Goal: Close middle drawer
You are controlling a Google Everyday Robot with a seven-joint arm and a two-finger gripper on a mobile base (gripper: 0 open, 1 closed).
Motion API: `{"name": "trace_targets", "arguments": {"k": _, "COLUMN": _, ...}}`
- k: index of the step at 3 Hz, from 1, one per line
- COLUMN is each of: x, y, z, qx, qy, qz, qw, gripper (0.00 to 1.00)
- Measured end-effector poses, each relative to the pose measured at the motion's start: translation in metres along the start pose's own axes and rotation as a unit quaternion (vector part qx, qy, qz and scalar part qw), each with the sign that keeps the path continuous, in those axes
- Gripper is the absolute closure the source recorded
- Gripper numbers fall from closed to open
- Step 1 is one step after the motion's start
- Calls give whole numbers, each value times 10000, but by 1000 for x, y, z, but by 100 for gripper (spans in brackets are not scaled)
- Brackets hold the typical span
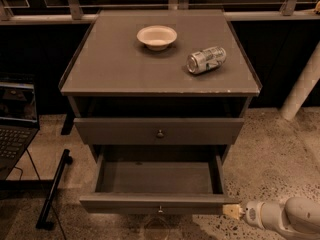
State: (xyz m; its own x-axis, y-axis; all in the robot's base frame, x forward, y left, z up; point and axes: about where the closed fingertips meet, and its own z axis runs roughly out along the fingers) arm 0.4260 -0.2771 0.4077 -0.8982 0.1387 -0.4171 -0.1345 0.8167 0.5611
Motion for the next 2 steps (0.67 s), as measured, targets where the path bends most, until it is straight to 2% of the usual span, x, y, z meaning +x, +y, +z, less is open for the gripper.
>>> {"name": "trace_targets", "arguments": {"k": 2, "x": -20, "y": 4, "z": 28, "qx": -289, "qy": -13, "qz": -240, "qw": 9993, "gripper": 100}}
